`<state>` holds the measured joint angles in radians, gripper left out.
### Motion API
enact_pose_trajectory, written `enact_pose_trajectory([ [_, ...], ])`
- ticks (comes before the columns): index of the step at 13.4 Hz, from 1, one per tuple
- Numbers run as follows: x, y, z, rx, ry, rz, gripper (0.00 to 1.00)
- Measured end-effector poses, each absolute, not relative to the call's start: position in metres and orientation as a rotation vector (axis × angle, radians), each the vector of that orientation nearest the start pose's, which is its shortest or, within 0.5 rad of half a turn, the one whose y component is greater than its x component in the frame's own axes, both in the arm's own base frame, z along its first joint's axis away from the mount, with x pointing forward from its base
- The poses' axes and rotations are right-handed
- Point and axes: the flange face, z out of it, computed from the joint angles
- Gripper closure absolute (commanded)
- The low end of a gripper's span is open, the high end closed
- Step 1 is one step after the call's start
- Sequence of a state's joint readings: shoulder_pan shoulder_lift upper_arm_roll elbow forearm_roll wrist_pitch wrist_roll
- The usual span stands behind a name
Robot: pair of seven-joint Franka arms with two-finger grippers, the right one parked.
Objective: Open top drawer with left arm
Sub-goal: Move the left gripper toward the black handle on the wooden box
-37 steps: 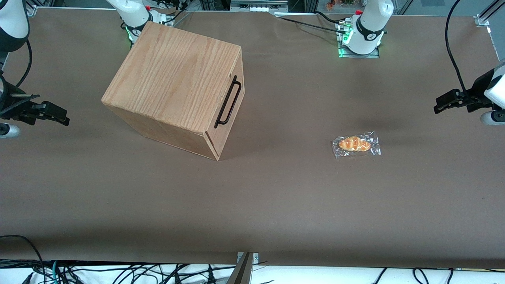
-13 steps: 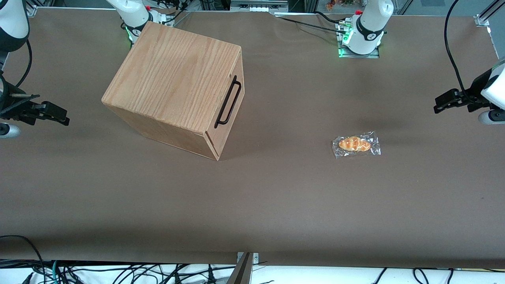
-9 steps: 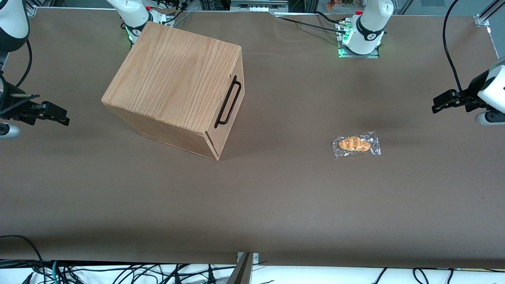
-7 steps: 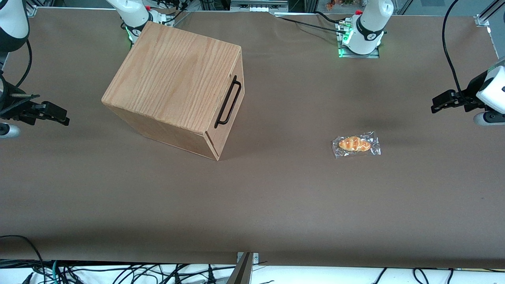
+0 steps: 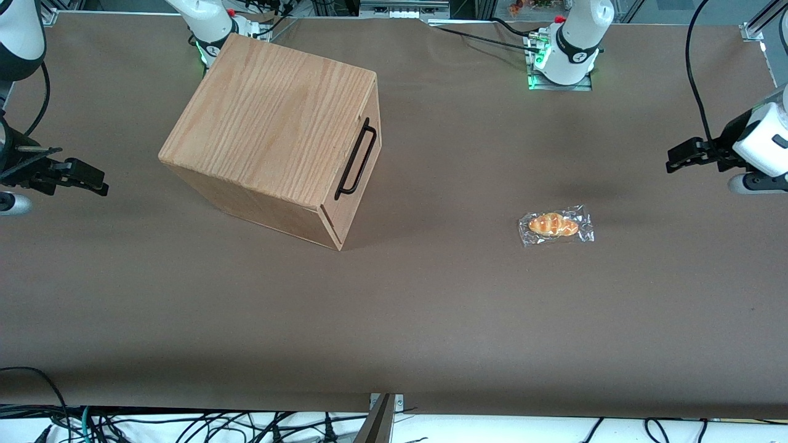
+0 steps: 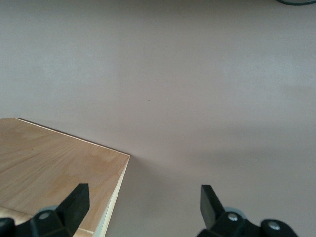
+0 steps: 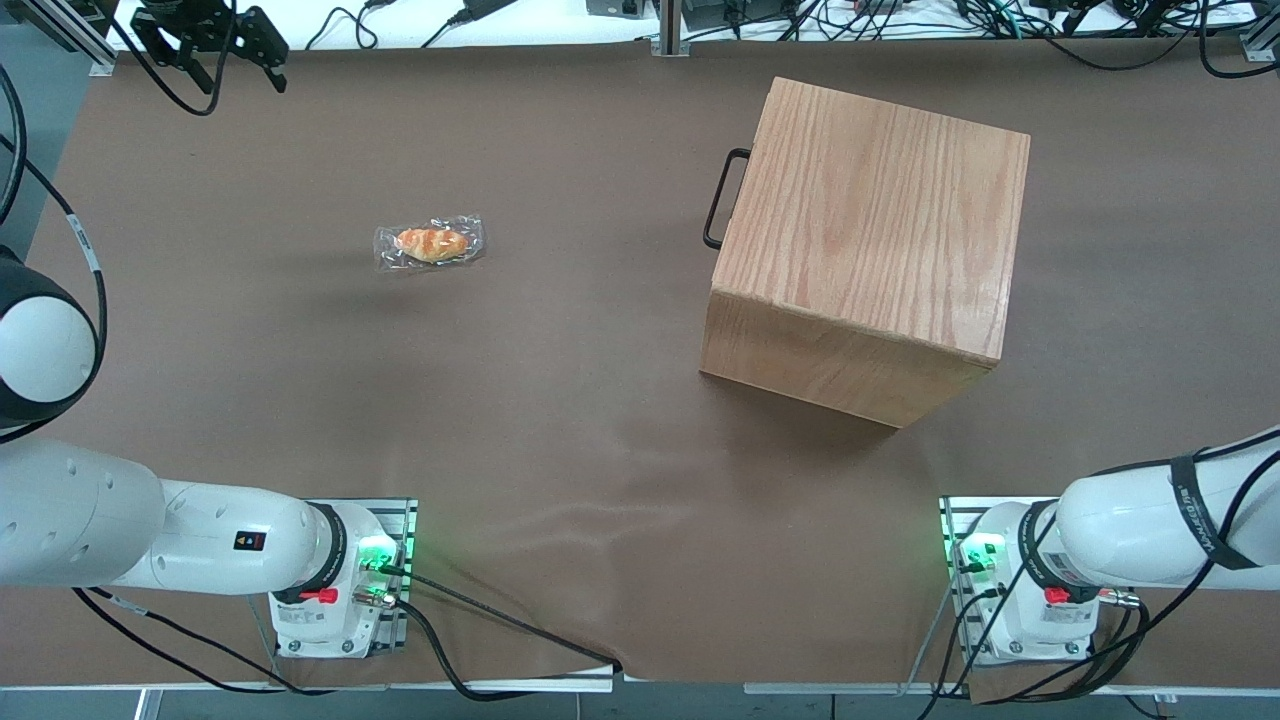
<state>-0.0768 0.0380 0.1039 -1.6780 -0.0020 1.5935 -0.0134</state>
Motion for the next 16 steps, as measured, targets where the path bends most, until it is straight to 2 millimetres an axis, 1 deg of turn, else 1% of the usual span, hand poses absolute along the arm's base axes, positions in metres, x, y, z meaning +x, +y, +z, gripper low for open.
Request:
enact_pose_trajectory([
  [2, 0.558, -0.004, 0.553, -3.163, -0.028, 0.232, 0.00],
  [5, 0.555, -0.043, 0.553, -3.213, 0.036, 0.255, 0.00],
  [9, 0.549, -0.098, 0.553, -3.249, 0.026, 0.284, 0.00],
  [16, 0.533, -0.181, 0.554, -3.232, -0.029, 0.300, 0.00],
])
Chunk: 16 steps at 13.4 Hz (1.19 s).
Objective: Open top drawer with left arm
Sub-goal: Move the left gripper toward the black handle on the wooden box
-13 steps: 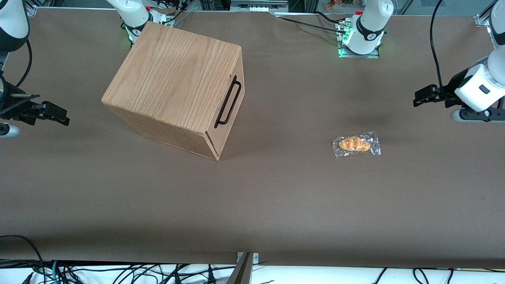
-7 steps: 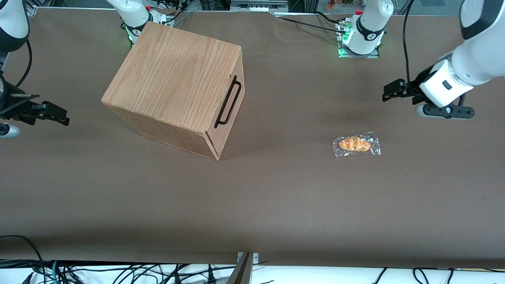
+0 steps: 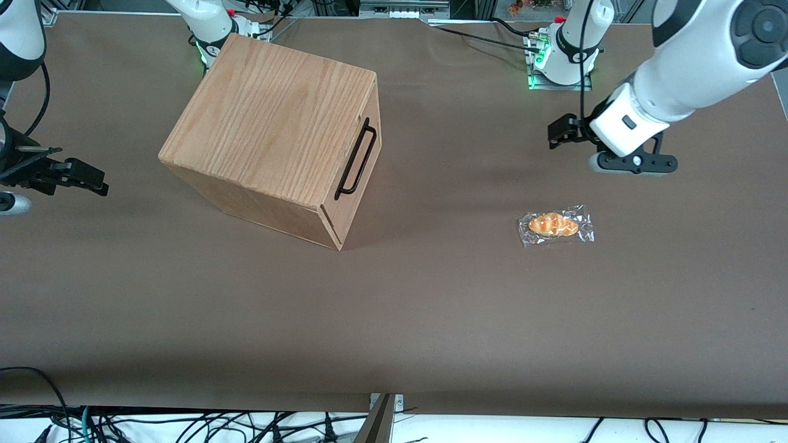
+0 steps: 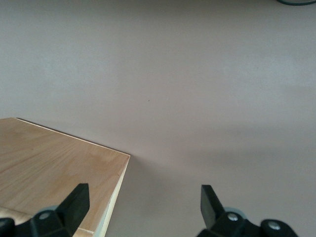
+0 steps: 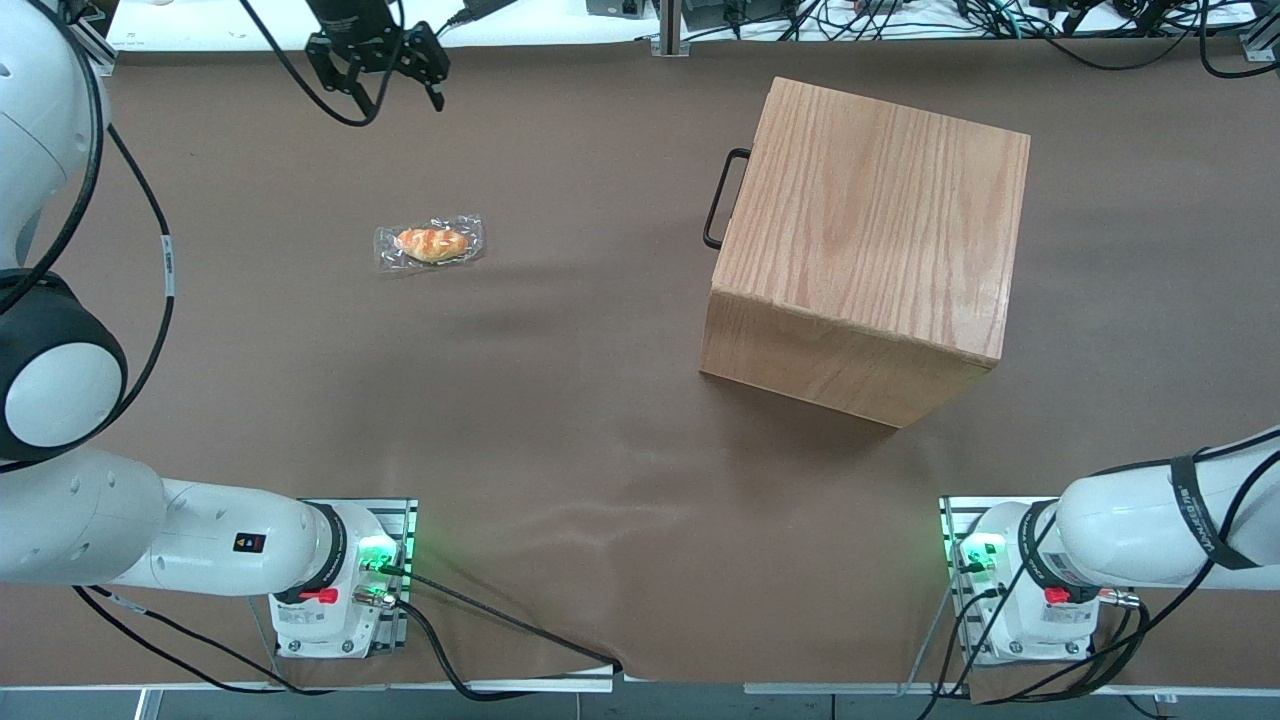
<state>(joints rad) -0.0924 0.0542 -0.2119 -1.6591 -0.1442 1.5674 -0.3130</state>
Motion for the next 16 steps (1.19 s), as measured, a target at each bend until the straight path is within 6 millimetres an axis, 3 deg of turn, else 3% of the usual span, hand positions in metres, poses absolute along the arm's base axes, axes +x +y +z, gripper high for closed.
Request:
enact_pose_trajectory([
  [16, 0.501, -0.339, 0.549, -3.256, -0.156, 0.283, 0.00],
])
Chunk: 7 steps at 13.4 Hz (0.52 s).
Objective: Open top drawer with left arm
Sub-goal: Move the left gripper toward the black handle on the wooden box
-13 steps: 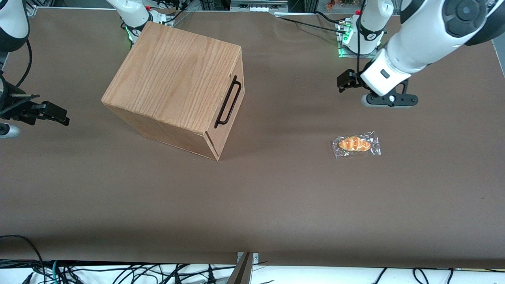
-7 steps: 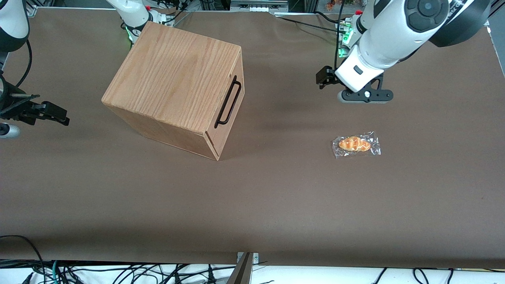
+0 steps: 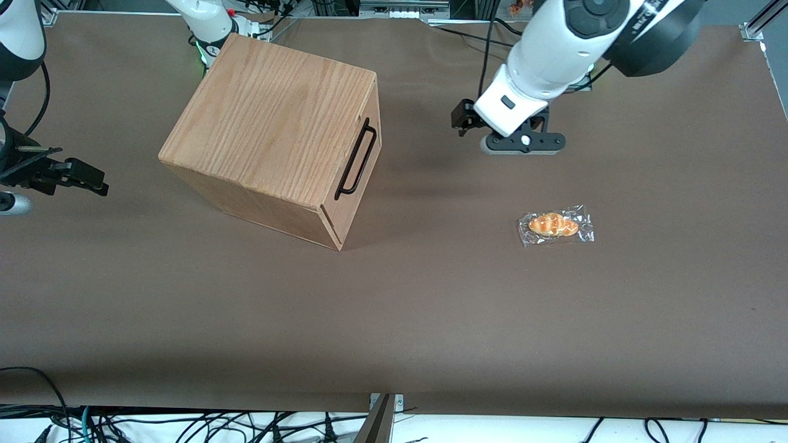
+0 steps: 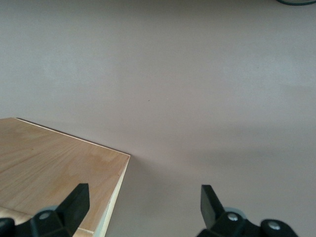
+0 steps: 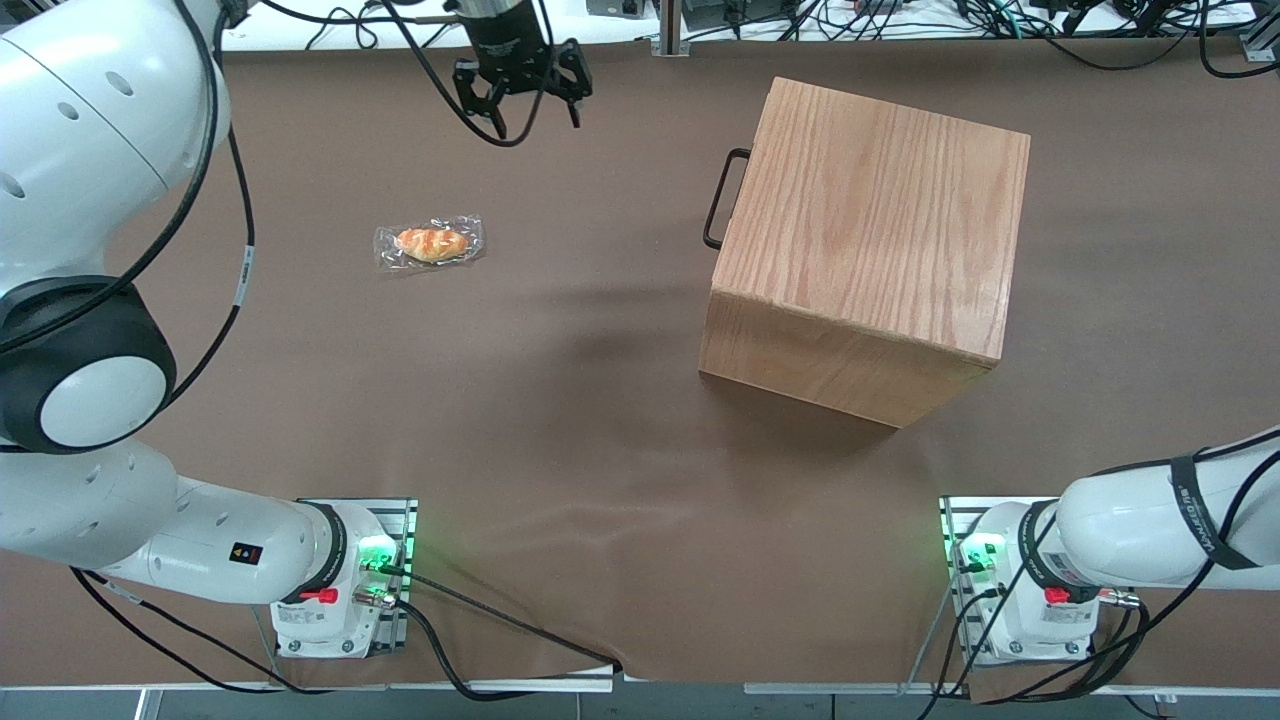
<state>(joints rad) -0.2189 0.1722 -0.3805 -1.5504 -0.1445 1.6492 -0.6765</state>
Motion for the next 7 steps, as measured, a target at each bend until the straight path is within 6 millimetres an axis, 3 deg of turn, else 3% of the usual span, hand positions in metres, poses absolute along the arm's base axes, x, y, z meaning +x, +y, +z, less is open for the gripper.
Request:
enact_pose_trajectory([
  [7, 0.479, -0.388, 0.547, -3.284, -0.182, 0.239, 0.00],
])
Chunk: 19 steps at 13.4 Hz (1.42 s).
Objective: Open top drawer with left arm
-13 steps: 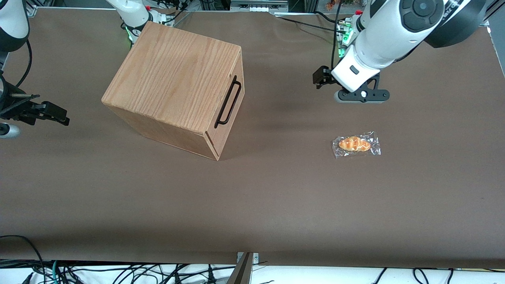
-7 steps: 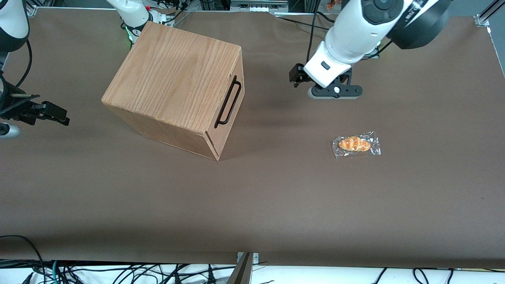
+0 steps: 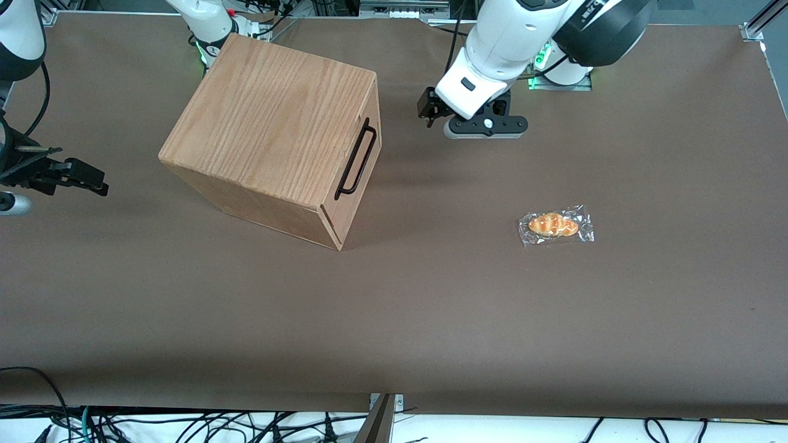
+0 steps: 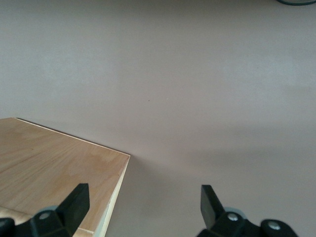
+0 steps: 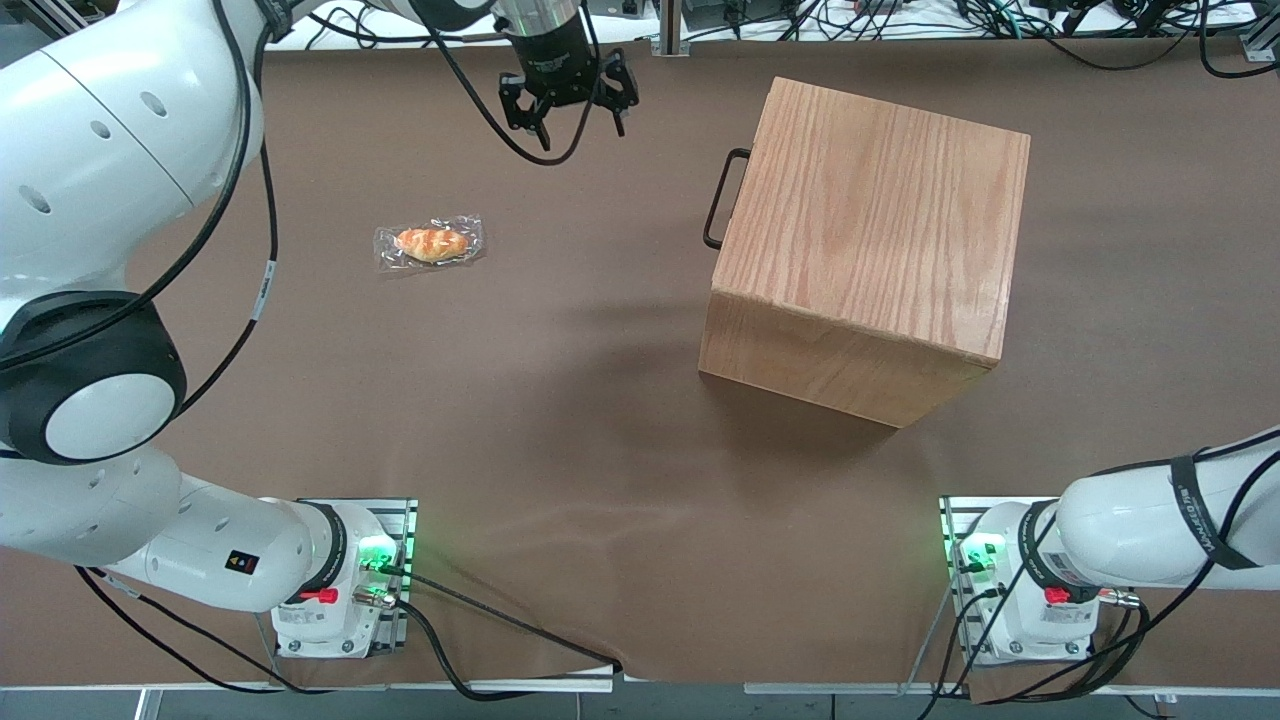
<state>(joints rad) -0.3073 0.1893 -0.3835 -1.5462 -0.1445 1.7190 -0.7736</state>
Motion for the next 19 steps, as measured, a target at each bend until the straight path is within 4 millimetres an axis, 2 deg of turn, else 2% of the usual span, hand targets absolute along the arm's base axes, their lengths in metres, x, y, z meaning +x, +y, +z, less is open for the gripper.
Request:
enact_pose_trajectory([
  [5, 0.474, -0.431, 0.520, -3.326, -0.239, 0.222, 0.00],
  [11, 0.485, -0.445, 0.500, -3.372, -0.259, 0.189, 0.00],
  [15, 0.485, -0.464, 0.480, -3.398, -0.239, 0.185, 0.00],
  [19, 0.495, -0.474, 0.471, -3.414, -0.239, 0.200, 0.00],
])
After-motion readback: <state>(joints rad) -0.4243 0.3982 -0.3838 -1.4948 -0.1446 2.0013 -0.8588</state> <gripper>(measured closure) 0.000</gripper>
